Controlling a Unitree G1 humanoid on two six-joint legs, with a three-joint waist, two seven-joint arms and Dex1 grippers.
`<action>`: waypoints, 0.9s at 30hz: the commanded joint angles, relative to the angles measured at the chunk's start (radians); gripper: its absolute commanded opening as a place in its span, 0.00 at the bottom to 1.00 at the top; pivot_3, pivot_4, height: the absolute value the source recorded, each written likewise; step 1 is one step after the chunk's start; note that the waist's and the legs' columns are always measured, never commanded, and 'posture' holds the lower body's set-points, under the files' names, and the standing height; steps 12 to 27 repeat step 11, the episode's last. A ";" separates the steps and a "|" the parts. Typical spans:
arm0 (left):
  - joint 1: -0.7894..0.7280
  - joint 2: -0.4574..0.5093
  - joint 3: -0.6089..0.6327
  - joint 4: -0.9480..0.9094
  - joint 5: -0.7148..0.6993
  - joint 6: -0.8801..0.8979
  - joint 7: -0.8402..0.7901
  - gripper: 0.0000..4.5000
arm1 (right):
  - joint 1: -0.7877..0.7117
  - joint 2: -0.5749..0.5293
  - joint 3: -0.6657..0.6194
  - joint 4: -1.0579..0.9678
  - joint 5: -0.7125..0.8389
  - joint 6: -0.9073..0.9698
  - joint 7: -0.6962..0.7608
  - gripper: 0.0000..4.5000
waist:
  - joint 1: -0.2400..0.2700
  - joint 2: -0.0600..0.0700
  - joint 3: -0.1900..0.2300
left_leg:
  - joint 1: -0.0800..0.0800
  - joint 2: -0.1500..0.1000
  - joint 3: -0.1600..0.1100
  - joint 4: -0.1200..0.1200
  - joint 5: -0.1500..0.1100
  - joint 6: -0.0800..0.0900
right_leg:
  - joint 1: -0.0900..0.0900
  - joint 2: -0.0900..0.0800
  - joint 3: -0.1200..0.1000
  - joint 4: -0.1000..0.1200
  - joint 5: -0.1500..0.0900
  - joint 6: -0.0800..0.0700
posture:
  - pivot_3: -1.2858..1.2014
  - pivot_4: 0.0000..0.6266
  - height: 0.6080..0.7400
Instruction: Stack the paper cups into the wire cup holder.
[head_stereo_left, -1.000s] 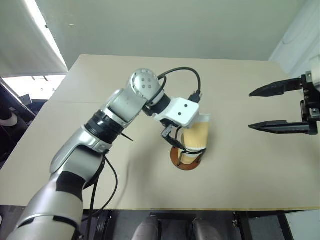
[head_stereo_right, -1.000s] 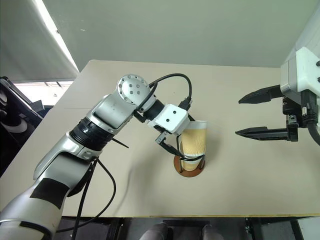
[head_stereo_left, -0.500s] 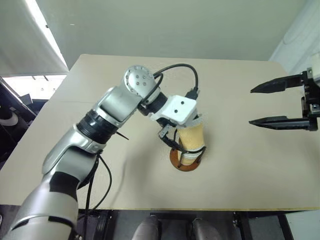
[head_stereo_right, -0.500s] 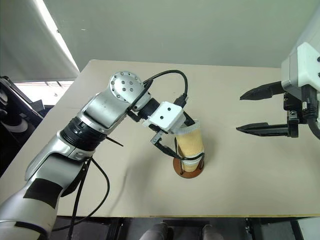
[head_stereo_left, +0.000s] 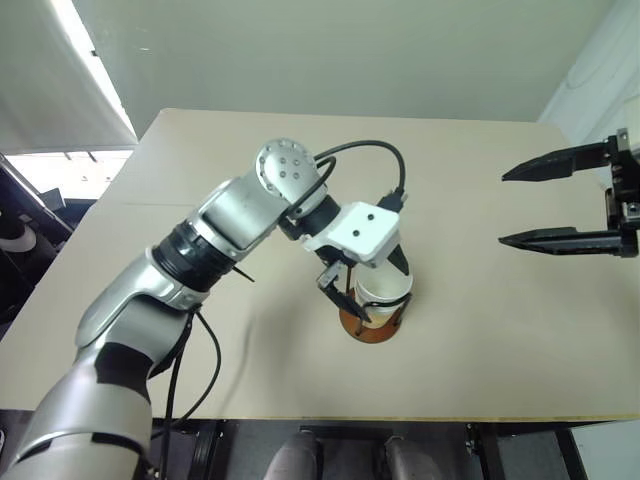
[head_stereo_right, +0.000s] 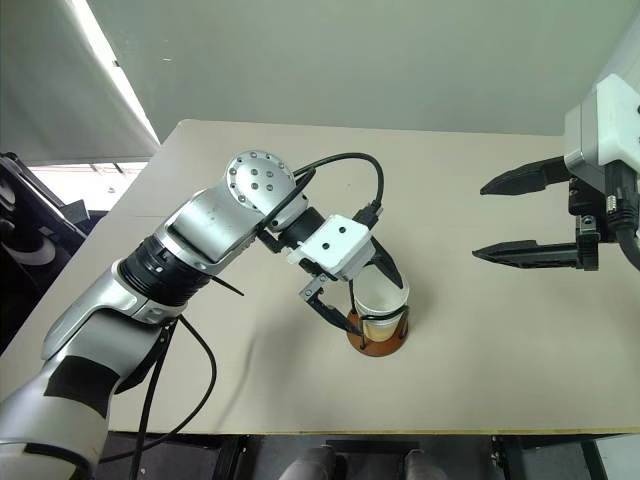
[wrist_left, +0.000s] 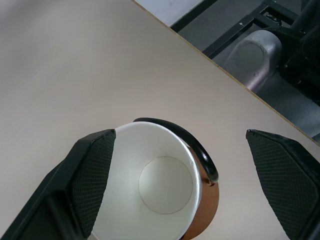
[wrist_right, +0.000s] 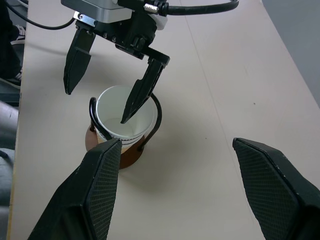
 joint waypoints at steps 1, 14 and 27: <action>-0.009 -0.001 0.092 0.007 0.012 0.034 -0.002 1.00 | 0.010 0.009 -0.020 0.005 -0.002 -0.003 -0.021 0.80 | 0.000 0.000 0.000 | 0.000 0.000 0.000 0.000 0.000 0.000 | 0.000 0.000 0.000 0.000 0.000 0.000 | 0.52 0.24 1.00; 0.166 0.089 0.425 -0.017 -0.011 0.275 0.313 1.00 | 0.096 0.178 0.027 0.241 -0.142 -0.101 -0.119 0.80 | -0.005 0.000 0.000 | 0.001 0.000 0.000 0.001 0.000 0.000 | 0.000 0.000 0.000 0.001 0.000 0.000 | 0.52 0.24 1.00; 0.166 0.089 0.425 -0.017 -0.011 0.275 0.313 1.00 | 0.096 0.178 0.027 0.241 -0.142 -0.101 -0.119 0.80 | -0.005 0.000 0.000 | 0.001 0.000 0.000 0.001 0.000 0.000 | 0.000 0.000 0.000 0.001 0.000 0.000 | 0.52 0.24 1.00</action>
